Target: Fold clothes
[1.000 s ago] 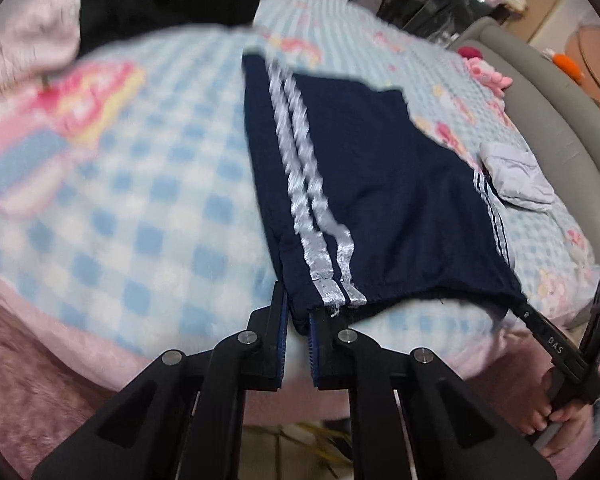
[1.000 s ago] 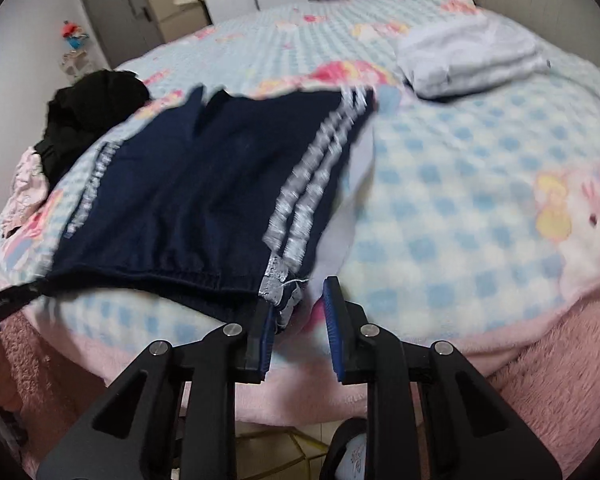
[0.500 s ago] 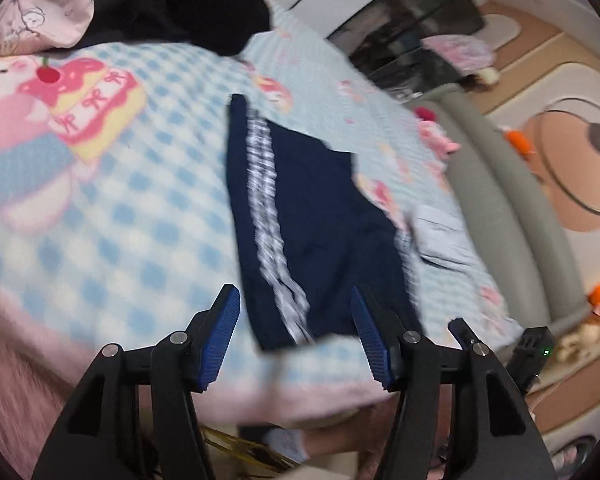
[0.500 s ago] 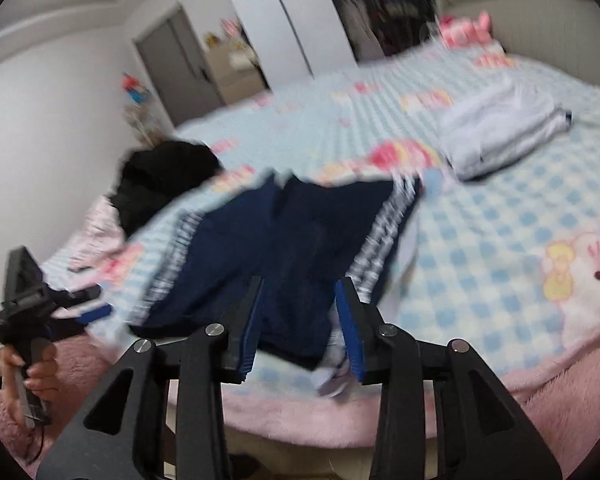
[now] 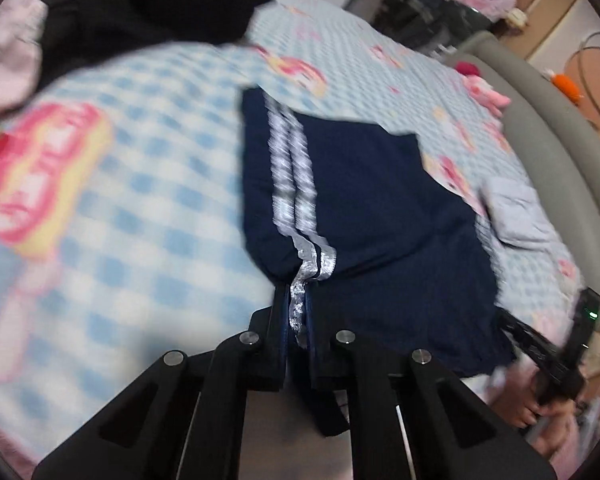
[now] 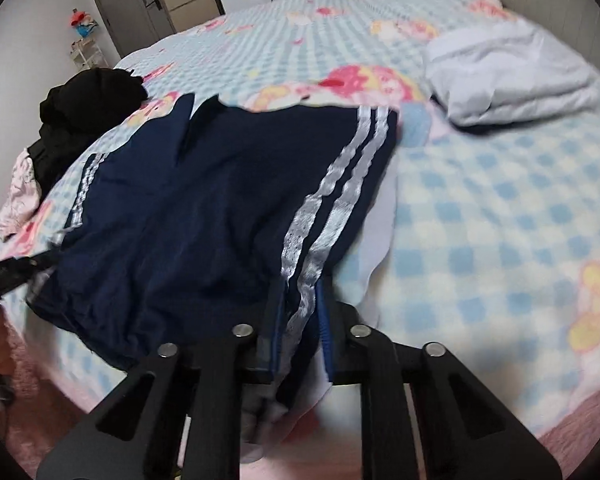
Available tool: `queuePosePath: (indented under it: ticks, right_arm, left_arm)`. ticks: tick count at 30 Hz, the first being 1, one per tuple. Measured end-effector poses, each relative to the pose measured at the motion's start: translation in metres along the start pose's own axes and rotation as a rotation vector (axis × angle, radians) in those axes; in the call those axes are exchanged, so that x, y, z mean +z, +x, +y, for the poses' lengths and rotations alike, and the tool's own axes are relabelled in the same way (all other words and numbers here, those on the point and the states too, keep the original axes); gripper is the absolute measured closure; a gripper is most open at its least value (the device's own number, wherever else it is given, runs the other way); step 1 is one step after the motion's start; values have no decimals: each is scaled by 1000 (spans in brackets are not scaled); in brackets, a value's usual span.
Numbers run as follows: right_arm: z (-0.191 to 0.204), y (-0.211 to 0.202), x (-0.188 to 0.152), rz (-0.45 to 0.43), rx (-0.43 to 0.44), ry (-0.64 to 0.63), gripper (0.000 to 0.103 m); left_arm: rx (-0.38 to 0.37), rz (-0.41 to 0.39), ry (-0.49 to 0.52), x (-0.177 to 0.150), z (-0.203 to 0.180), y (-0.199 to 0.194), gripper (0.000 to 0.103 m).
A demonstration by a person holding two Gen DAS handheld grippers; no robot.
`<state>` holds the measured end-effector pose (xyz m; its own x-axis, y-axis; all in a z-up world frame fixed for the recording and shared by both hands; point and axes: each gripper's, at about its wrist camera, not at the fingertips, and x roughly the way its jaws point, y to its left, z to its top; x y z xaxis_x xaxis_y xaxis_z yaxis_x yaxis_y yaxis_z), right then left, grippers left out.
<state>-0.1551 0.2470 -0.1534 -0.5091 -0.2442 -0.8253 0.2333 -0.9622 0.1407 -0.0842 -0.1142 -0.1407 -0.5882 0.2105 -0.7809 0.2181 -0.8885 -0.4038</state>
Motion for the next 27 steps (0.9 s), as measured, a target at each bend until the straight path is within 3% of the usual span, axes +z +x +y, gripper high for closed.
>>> queuePosePath:
  ticks: [2, 4, 6, 9, 12, 14, 16, 20, 25, 27]
  right_arm:
    - [-2, 0, -1, -12, -44, -7, 90]
    - [-8, -4, -4, -20, -20, 47, 87]
    - [-12, -16, -6, -62, 2, 79, 83]
    - [-10, -27, -2, -106, 21, 62, 79]
    - [-6, -32, 5, -126, 37, 28, 78]
    - [-10, -34, 14, -128, 51, 33, 78]
    - [-15, -36, 28, -119, 91, 54, 78]
    - [2, -37, 62, -73, 194, 7, 74]
    - [54, -6, 107, -36, 261, -99, 69]
    - [73, 16, 124, -25, 260, -136, 69]
  left_arm:
    - [-13, 19, -29, -1, 7, 0, 90]
    - [-38, 18, -55, -2, 13, -5, 79]
    - [-48, -44, -27, -3, 9, -19, 62]
    - [-52, -138, 29, -2, 0, -37, 52]
    - [-44, -76, -20, 13, 8, -21, 52]
    - [-89, -15, -86, 26, 21, -9, 53]
    - [-109, -5, -106, 41, 25, 1, 53]
    - [-61, 25, -39, 74, 26, 28, 53]
    - [-95, 82, -19, 100, 27, 67, 52]
    - [-108, 86, 5, 105, 24, 73, 60]
